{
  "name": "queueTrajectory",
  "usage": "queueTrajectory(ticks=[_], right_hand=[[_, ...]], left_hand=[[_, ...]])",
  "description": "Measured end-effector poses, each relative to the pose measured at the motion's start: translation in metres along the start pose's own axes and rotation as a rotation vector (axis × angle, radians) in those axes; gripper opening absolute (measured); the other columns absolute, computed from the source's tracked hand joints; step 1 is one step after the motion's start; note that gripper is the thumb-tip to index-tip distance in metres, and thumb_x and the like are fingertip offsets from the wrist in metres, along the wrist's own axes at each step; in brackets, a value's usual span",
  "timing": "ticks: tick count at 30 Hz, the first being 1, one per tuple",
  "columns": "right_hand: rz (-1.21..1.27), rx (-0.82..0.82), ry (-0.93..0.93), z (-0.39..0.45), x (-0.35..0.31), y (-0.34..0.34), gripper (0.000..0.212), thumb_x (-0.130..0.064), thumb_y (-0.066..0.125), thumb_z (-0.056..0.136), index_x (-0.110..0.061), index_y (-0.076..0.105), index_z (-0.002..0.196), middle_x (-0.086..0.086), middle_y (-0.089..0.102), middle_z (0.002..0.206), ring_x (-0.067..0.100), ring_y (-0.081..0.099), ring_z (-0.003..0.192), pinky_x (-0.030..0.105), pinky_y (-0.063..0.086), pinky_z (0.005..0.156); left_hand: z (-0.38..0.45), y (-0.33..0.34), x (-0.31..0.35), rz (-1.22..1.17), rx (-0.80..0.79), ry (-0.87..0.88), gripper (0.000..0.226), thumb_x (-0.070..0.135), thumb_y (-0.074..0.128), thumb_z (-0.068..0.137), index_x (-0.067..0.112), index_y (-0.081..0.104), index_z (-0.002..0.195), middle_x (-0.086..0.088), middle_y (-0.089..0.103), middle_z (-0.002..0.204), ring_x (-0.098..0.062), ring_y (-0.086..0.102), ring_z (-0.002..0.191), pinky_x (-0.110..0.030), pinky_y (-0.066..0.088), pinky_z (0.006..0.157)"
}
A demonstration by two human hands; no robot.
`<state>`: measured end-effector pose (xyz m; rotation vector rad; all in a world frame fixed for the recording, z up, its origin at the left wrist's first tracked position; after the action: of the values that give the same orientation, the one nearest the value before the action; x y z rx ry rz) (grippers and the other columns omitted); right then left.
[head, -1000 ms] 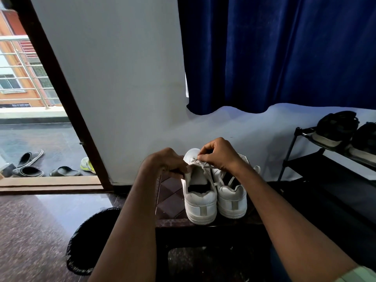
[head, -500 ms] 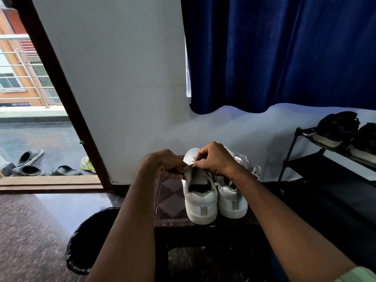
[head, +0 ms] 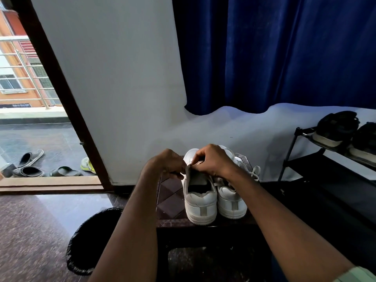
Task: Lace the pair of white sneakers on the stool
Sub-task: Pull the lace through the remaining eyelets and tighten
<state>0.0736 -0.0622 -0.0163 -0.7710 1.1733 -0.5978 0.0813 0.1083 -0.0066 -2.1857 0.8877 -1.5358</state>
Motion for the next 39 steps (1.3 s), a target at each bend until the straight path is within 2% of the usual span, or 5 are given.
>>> queueTrajectory(ticks=[7,14,25,31,39], right_hand=[[-0.021,0.02,0.041,-0.002,0.005,-0.013,0.011,-0.031,0.082,0.075,-0.028,0.082,0.085,-0.012,0.075,0.08,0.009,0.063,0.083,0.032,0.035,0.088],[0.052,0.193,0.055,0.001,0.003,-0.015,0.013,-0.02,0.075,0.073,-0.033,0.075,0.072,-0.014,0.067,0.066,0.013,0.064,0.078,0.042,0.052,0.093],[0.036,0.096,-0.005,0.003,0.01,-0.009,0.009,-0.032,0.084,0.075,-0.03,0.081,0.084,-0.017,0.07,0.071,0.002,0.063,0.075,0.039,0.049,0.094],[0.035,0.12,0.0,0.004,0.009,-0.008,0.009,-0.029,0.083,0.074,-0.029,0.08,0.083,-0.014,0.066,0.064,0.006,0.059,0.069,0.04,0.046,0.094],[0.462,0.396,-0.009,0.005,0.008,-0.017,0.008,-0.016,0.08,0.082,-0.021,0.079,0.088,0.0,0.064,0.063,0.016,0.059,0.053,0.031,0.056,0.059]], left_hand=[[0.005,-0.025,0.007,-0.938,0.213,0.185,0.024,-0.001,0.04,0.103,0.005,0.06,0.09,-0.009,0.071,0.076,-0.015,0.071,0.065,-0.023,0.048,0.06],[0.019,-0.003,-0.003,0.631,0.08,0.118,0.043,0.054,0.049,0.093,0.019,0.074,0.088,-0.002,0.066,0.084,-0.028,0.062,0.09,-0.03,0.048,0.081],[0.002,-0.012,0.013,-0.702,0.249,0.471,0.049,0.042,0.038,0.109,0.008,0.062,0.085,0.001,0.068,0.072,-0.013,0.066,0.07,-0.025,0.053,0.069],[0.011,-0.003,0.008,0.477,0.325,0.297,0.039,0.031,0.045,0.108,0.0,0.069,0.111,-0.015,0.069,0.11,-0.035,0.065,0.105,-0.035,0.049,0.085],[0.021,0.001,0.001,0.441,0.182,0.191,0.049,0.049,0.048,0.102,0.022,0.069,0.066,-0.003,0.063,0.074,-0.019,0.06,0.07,-0.026,0.039,0.065]])
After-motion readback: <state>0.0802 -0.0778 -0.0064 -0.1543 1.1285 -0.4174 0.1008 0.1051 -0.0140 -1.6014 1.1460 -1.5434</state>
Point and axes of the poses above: each hand's wrist, its own z-axis towards the middle knuckle, its own y-axis out of the palm, x = y × z, the point moved 1 cm from there along z, towards the middle knuckle
